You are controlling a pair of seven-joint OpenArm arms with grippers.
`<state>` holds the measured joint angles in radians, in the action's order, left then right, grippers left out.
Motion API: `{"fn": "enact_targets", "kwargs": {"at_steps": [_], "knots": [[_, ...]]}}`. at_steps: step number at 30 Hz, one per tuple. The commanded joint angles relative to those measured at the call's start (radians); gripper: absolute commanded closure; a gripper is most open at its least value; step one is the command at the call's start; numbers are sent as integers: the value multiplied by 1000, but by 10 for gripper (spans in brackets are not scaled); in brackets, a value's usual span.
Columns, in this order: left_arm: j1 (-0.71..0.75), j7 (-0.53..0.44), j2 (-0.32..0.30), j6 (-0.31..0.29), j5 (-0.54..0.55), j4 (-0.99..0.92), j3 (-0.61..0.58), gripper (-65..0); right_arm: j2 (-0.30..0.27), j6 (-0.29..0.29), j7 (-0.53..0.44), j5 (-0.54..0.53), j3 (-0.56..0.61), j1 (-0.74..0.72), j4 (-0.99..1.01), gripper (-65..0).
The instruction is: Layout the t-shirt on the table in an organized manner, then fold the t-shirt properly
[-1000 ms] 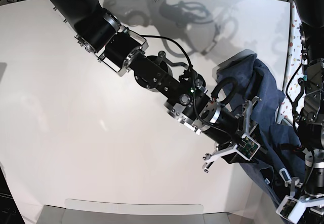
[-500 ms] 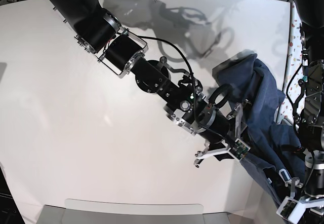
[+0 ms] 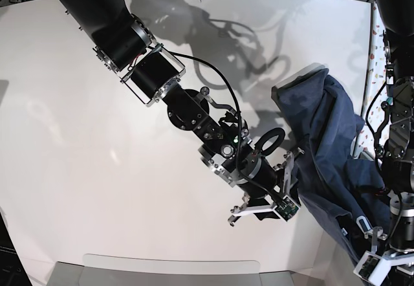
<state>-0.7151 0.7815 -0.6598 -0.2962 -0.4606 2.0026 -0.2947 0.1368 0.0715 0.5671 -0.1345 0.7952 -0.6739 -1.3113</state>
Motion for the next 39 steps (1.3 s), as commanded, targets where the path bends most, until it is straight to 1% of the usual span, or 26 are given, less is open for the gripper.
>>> {"fn": "enact_targets", "kwargs": {"at_steps": [1,4,6,8,10,11,18,21,25,27,31,36,39], "knots": [[-31,-14,-12,19,-20,8,13,0,20,-2,-37,-3,-4,-37,-15,-173],[-31,-14,-12,19,-20,8,13,0,20,-2,-35,-3,19,-30,-21,-177],[-31,-14,-12,19,-20,8,13,0,20,-2,-38,-4,54,-27,-21,-206],[-31,-14,-12,19,-20,10,13,0,20,-2,-38,-4,77,-19,-21,-250],[-31,-14,-12,19,-20,10,12,0,20,-2,-40,-4,80,-8,-21,-285],[-31,-14,-12,19,-20,10,10,0,20,-2,-40,-4,80,-7,-20,-291],[-31,-14,-12,19,-22,10,10,0,20,-2,-43,2,74,-16,-6,-292],[-31,-14,-12,19,-22,10,12,0,20,-2,-45,-3,76,-45,25,-294],[-31,-14,-12,19,-22,10,12,0,20,-2,-106,-3,77,-63,77,-295],[-31,-14,-12,19,-22,10,12,0,20,-2,-114,-4,77,-74,109,-296],[-31,-14,-12,19,-22,10,10,0,20,-2,-115,-4,77,-82,126,-296],[-31,-14,-10,19,-22,10,10,0,20,-2,-117,-46,77,-93,123,-297],[-31,-14,-10,19,-22,10,10,0,20,-2,-117,-49,79,-93,120,-297]]}}
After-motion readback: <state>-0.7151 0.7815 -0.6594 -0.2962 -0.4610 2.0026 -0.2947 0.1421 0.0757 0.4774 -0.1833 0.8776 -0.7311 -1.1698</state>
